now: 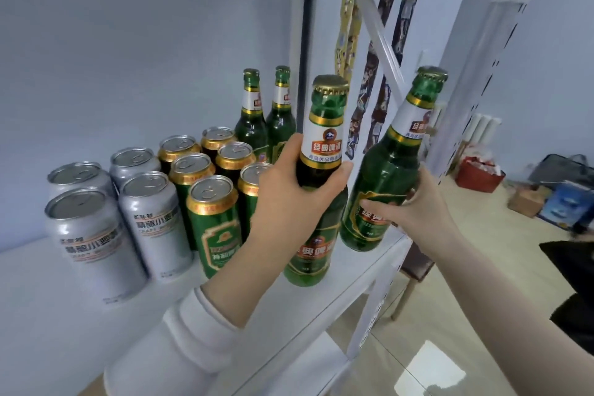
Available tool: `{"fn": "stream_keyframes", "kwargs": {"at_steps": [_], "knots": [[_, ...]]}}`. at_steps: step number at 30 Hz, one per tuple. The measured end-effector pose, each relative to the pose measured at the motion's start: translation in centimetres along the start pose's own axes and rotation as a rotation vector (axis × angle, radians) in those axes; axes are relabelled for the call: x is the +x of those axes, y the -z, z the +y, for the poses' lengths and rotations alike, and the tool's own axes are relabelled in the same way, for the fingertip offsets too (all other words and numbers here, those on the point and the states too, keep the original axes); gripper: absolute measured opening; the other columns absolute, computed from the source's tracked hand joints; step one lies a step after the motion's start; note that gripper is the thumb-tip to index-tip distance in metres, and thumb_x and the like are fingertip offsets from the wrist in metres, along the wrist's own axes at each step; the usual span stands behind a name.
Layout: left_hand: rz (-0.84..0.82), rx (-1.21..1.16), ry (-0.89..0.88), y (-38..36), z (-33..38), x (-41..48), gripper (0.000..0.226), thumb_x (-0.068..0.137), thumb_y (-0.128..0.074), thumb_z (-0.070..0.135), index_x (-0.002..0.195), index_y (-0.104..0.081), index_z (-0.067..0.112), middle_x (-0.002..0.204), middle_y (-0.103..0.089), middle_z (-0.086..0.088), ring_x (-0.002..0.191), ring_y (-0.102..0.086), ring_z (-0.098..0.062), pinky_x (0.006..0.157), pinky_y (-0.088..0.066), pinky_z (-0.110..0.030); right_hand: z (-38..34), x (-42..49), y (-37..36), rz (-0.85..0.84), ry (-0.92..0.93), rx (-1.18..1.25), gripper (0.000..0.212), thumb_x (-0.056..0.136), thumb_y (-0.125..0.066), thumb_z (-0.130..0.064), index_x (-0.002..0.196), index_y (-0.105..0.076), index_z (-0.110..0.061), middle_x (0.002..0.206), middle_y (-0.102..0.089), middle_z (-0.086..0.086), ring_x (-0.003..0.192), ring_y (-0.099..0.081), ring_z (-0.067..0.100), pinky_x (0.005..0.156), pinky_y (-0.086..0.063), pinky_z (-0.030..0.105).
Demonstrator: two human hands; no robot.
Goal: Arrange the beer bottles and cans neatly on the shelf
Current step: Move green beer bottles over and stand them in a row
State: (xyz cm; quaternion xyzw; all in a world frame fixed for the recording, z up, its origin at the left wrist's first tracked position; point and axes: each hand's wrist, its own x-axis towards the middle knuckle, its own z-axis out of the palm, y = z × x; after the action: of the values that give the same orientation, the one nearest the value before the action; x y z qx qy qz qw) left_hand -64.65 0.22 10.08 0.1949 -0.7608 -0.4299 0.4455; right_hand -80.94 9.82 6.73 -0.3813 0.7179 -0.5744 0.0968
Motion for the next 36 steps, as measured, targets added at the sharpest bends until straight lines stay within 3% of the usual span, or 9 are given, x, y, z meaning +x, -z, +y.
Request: {"fn": "stream_keyframes", "kwargs": {"at_steps": [4, 7, 10, 16, 19, 22, 26, 32, 36], "knots": [[0.032, 0.058, 0.025, -2.0, -1.3, 2.5, 0.03, 0.077, -0.065, 0.037, 0.102, -0.049, 0.033, 0.084, -0.056, 0.029, 0.08, -0.051, 0.026, 0.071, -0.04, 0.006, 1.7, 3.3, -0.4, -0.074, 0.005, -0.011, 0.079, 0.06, -0.083, -0.01, 0.126, -0.039, -0.018, 0.104, -0.053, -0.016, 0.094, -0.053, -0.002, 0.071, -0.041, 0.012], [0.071, 0.105, 0.037, -3.0, -1.5, 4.3, 0.032, 0.078, -0.064, 0.037, 0.105, -0.049, 0.031, 0.085, -0.055, 0.03, 0.078, -0.05, 0.027, 0.072, -0.039, 0.006, 3.1, 5.5, -0.8, -0.127, 0.003, -0.002, 0.084, 0.059, -0.084, -0.013, 0.129, -0.038, -0.017, 0.114, -0.053, -0.008, 0.104, -0.051, 0.009, 0.083, -0.044, 0.026], [0.115, 0.18, 0.053, -3.8, -1.4, 6.3, 0.039, 0.08, -0.063, 0.038, 0.115, -0.052, 0.025, 0.085, -0.055, 0.027, 0.079, -0.052, 0.02, 0.071, -0.041, 0.004, 4.3, 7.3, -0.8, -0.193, -0.009, 0.024, 0.078, 0.058, -0.084, -0.01, 0.123, -0.041, -0.02, 0.109, -0.055, -0.008, 0.103, -0.053, 0.012, 0.086, -0.046, 0.031], [0.104, 0.321, 0.148, -4.0, -1.8, 9.7, 0.042, 0.084, -0.06, 0.038, 0.12, -0.05, 0.021, 0.102, -0.058, 0.013, 0.089, -0.054, 0.0, 0.075, -0.042, -0.01, 6.0, 10.2, -1.6, -0.354, -0.051, 0.152, 0.079, 0.059, -0.083, -0.002, 0.122, -0.039, -0.022, 0.102, -0.054, -0.013, 0.096, -0.054, 0.007, 0.081, -0.046, 0.026], [0.069, 0.433, 0.17, -3.7, -1.8, 10.8, 0.045, 0.084, -0.059, 0.04, 0.123, -0.048, 0.02, 0.105, -0.057, 0.01, 0.093, -0.053, -0.005, 0.072, -0.041, -0.009, 6.7, 11.0, -2.4, -0.399, -0.03, 0.177, 0.079, 0.059, -0.082, -0.002, 0.121, -0.037, -0.024, 0.098, -0.052, -0.02, 0.087, -0.053, -0.006, 0.065, -0.044, 0.01], [0.062, 0.483, 0.189, -3.5, -2.0, 11.8, 0.045, 0.084, -0.06, 0.04, 0.123, -0.05, 0.019, 0.109, -0.06, 0.006, 0.096, -0.054, -0.007, 0.076, -0.043, -0.013, 7.3, 11.8, -3.4, -0.432, -0.011, 0.206, 0.078, 0.059, -0.082, -0.002, 0.117, -0.037, -0.028, 0.096, -0.051, -0.024, 0.084, -0.052, -0.011, 0.056, -0.044, 0.005], [0.066, 0.523, 0.245, -2.9, -2.8, 12.5, 0.048, 0.082, -0.062, 0.041, 0.124, -0.049, 0.021, 0.105, -0.055, 0.011, 0.094, -0.052, -0.005, 0.069, -0.036, -0.004, 8.0, 12.4, -4.7, -0.471, 0.016, 0.208, 0.079, 0.057, -0.084, -0.007, 0.119, -0.04, -0.027, 0.101, -0.055, -0.021, 0.094, -0.055, -0.006, 0.073, -0.044, 0.014], [0.055, 0.604, 0.303, -2.1, -3.8, 13.0, 0.05, 0.077, -0.068, 0.041, 0.122, -0.054, 0.023, 0.107, -0.06, 0.009, 0.093, -0.052, -0.004, 0.067, -0.035, -0.003, 8.2, 13.7, -6.3, -0.498, 0.037, 0.231, 0.078, 0.057, -0.084, -0.007, 0.118, -0.04, -0.029, 0.105, -0.056, -0.018, 0.102, -0.057, 0.007, 0.087, -0.047, 0.029], [0.027, 0.709, 0.33, -1.7, -4.0, 13.4, 0.052, 0.075, -0.07, 0.043, 0.12, -0.058, 0.022, 0.122, -0.063, 0.001, 0.107, -0.057, -0.011, 0.08, -0.039, -0.015, 8.1, 14.4, -7.3, -0.503, 0.052, 0.237, 0.083, 0.057, -0.084, -0.009, 0.125, -0.039, -0.025, 0.113, -0.056, -0.011, 0.111, -0.055, 0.015, 0.094, -0.049, 0.039]]}}
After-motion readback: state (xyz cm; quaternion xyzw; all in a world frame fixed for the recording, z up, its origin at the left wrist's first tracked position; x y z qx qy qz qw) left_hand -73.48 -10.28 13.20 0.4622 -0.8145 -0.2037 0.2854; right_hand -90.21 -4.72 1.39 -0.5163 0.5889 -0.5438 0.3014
